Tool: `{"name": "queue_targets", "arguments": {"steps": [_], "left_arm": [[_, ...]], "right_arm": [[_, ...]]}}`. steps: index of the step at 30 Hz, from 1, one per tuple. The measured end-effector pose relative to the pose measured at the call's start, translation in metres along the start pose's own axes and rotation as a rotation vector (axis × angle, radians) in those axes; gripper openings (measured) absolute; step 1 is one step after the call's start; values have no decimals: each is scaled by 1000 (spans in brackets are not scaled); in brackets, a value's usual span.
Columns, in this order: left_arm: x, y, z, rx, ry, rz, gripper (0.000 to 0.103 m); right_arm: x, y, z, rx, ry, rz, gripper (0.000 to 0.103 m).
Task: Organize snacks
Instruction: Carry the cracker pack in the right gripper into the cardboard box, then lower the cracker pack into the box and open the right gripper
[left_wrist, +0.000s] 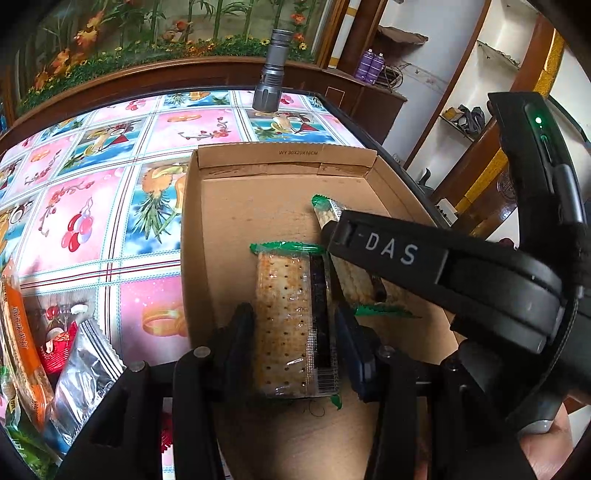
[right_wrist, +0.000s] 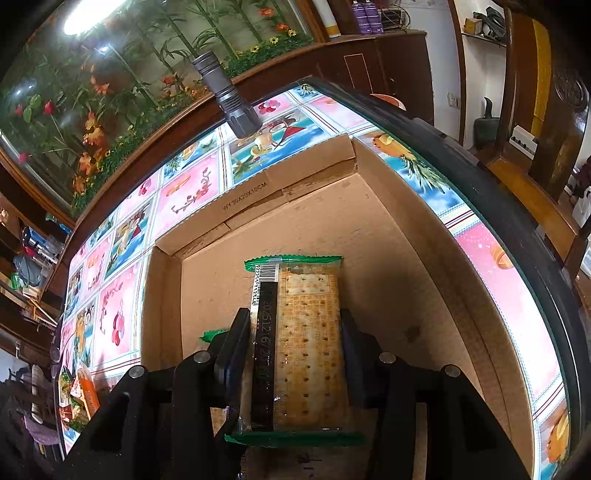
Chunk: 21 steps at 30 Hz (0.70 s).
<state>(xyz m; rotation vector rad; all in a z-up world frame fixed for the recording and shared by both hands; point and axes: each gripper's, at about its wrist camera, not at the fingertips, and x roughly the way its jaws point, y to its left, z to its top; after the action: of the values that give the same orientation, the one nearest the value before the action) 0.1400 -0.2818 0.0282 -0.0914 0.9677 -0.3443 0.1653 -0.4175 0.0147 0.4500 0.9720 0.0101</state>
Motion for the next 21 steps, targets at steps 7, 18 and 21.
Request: {"name": "queue_targets", "arguments": {"steps": [7, 18, 21], "left_arm": [[-1, 0, 0, -1, -1, -2, 44], [-1, 0, 1, -3, -1, -4, 45], [-1, -1, 2, -7, -4, -10, 45]], "right_arm": [[0, 2, -1, -6, 0, -5, 50], [-1, 4, -1, -14, 4, -9, 51], [-3, 4, -1, -14, 3, -6, 54]]}}
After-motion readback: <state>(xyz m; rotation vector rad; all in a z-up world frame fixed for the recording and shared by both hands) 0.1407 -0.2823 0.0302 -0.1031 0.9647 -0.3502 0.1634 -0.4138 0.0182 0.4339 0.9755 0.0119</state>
